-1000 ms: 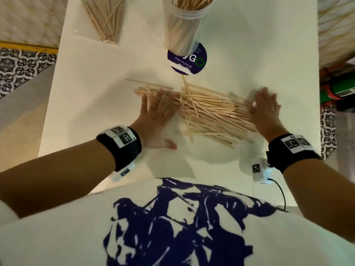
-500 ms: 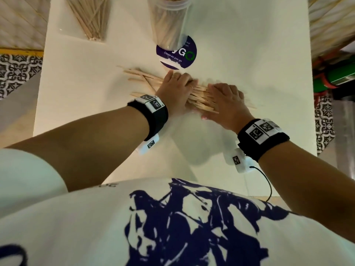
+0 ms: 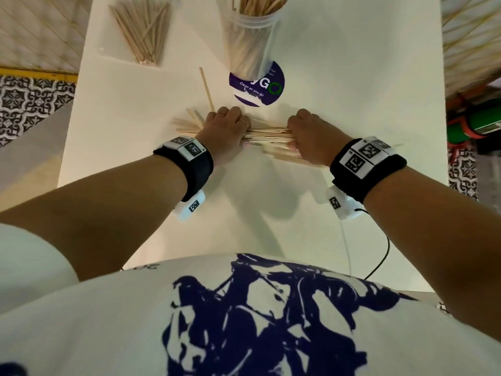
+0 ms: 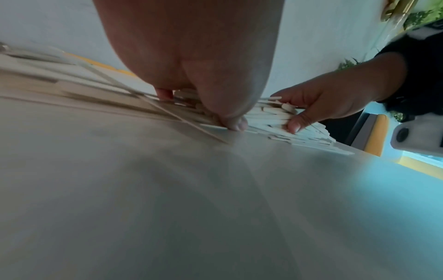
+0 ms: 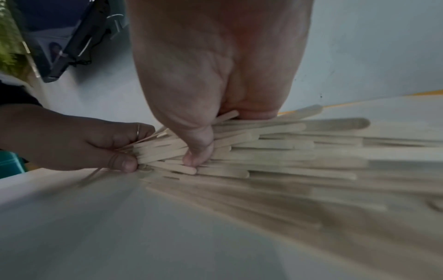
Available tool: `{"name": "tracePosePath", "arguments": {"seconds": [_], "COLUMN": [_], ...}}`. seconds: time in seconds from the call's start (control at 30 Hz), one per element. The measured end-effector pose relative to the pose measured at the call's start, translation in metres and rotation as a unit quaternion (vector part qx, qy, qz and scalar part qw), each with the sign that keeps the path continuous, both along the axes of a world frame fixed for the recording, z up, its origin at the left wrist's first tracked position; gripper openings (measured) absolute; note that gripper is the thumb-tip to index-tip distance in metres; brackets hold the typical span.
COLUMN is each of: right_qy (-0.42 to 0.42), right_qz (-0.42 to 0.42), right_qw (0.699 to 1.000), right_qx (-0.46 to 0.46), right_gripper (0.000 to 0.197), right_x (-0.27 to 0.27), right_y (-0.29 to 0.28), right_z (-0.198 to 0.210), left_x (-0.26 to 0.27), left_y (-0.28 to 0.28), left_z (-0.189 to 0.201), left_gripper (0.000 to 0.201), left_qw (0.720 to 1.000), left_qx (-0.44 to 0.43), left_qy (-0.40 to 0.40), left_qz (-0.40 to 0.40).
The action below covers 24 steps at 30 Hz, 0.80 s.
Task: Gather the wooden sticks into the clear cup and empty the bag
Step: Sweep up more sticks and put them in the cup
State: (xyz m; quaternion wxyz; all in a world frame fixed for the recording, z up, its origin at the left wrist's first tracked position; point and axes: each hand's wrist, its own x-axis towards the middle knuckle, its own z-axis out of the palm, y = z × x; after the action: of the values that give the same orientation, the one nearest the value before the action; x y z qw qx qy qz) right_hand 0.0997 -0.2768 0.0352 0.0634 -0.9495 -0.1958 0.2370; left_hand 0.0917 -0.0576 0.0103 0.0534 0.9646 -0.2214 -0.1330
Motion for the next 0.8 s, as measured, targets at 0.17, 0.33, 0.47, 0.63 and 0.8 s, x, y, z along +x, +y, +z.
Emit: {"name": "tracePosePath", "arguments": {"seconds": [0.17, 0.33, 0.47, 0.63, 0.8], "right_qy": [0.005, 0.040, 0.088, 0.120, 0.126], "right_qz": [0.024, 0.003, -0.059, -0.185, -0.310], "right_qw": [1.000, 0.999, 0.994, 0.966, 0.897], "right_qx": [-0.008, 0.003, 0.030, 0.138, 0.289], "right_gripper": [0.030, 0.034, 0.023, 0.027, 0.033], "right_x": [0.011, 0.023, 0.027, 0.016, 0.001], "right_y": [0.004, 0.001, -0.004, 0.003, 0.037], "right_z": [0.016, 0.027, 0.032, 0.028, 0.016], "left_x": [0.010, 0.016, 0.013, -0.004, -0.013], "left_y": [0.011, 0.040, 0.069, 0.080, 0.057], "left_z": [0.009, 0.025, 0.035, 0.041, 0.031], "left_gripper": [0.037, 0.026, 0.023, 0.022, 0.021], "left_qw": [1.000, 0.998, 0.991, 0.955, 0.850], "left_qx": [-0.020, -0.050, -0.106, -0.168, -0.316], "left_qy": [-0.005, 0.007, 0.023, 0.046, 0.109], "left_qz": [0.004, 0.023, 0.083, 0.239, 0.407]}}
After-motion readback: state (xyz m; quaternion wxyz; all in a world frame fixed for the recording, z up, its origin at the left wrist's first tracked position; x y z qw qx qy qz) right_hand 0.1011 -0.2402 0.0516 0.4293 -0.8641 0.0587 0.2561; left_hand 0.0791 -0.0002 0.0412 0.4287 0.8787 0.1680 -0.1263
